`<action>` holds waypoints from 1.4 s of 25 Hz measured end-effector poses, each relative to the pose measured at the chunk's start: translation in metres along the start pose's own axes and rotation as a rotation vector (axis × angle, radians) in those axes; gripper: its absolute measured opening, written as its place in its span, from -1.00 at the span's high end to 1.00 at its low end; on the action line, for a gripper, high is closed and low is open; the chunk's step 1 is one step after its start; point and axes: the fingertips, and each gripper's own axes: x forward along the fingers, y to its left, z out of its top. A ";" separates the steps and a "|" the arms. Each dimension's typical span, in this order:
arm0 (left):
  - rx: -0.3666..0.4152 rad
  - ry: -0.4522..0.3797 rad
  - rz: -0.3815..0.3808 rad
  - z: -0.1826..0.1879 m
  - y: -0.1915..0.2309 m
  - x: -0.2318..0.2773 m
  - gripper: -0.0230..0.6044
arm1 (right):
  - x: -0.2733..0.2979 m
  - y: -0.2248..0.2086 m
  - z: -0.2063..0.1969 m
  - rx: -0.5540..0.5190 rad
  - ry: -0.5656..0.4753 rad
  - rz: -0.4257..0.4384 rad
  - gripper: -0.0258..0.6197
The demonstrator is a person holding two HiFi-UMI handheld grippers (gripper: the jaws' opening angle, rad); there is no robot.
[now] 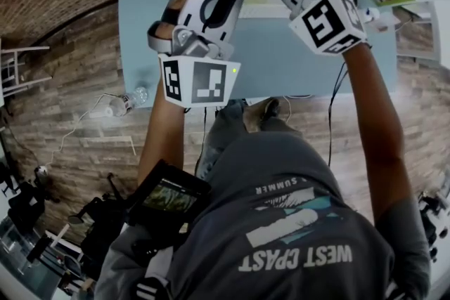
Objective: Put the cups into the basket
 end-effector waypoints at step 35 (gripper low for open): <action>0.092 -0.050 0.045 0.156 -0.089 -0.021 0.92 | -0.265 0.098 0.056 -0.022 -0.249 -0.097 0.87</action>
